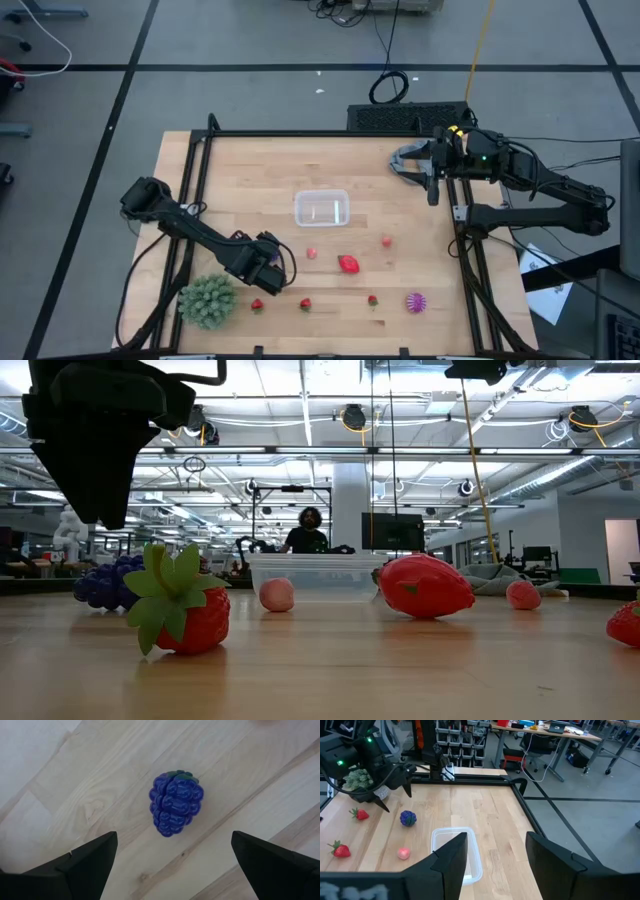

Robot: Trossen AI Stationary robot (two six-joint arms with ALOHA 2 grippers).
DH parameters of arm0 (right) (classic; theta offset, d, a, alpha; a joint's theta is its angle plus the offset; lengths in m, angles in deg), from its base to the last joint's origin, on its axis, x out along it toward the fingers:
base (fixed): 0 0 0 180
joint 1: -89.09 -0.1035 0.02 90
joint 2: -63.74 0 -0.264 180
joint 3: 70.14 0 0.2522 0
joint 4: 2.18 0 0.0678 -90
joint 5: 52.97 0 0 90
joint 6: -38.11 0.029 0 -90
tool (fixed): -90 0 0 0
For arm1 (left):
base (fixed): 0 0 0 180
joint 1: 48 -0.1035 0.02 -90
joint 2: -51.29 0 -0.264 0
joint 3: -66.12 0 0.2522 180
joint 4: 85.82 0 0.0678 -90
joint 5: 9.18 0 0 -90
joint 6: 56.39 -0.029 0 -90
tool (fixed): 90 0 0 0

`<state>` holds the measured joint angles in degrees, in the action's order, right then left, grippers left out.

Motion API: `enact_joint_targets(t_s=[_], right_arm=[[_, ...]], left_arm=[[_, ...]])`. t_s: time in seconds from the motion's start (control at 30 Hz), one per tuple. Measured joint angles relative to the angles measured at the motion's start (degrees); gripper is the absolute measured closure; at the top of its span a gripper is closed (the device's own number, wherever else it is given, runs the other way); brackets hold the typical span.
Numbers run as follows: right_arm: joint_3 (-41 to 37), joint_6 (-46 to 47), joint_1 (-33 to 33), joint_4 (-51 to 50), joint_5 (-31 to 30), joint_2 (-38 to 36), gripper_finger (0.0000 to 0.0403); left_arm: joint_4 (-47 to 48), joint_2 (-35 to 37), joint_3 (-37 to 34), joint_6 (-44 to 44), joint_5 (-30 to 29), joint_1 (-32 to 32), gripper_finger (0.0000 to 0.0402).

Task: Pick and placing Produce into tupperware
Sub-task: Put the grape into the transparent bin

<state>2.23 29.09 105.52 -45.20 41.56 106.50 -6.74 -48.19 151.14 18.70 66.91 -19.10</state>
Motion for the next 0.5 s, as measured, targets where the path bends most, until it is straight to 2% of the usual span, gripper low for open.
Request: enact_joint_targets(t_s=[0.5], right_arm=[[0.0,0.0,0.0,-0.16,0.0,0.0,0.0211]], left_arm=[[-2.89,-0.42,0.0,-1.93,0.38,0.03,0.0005]])
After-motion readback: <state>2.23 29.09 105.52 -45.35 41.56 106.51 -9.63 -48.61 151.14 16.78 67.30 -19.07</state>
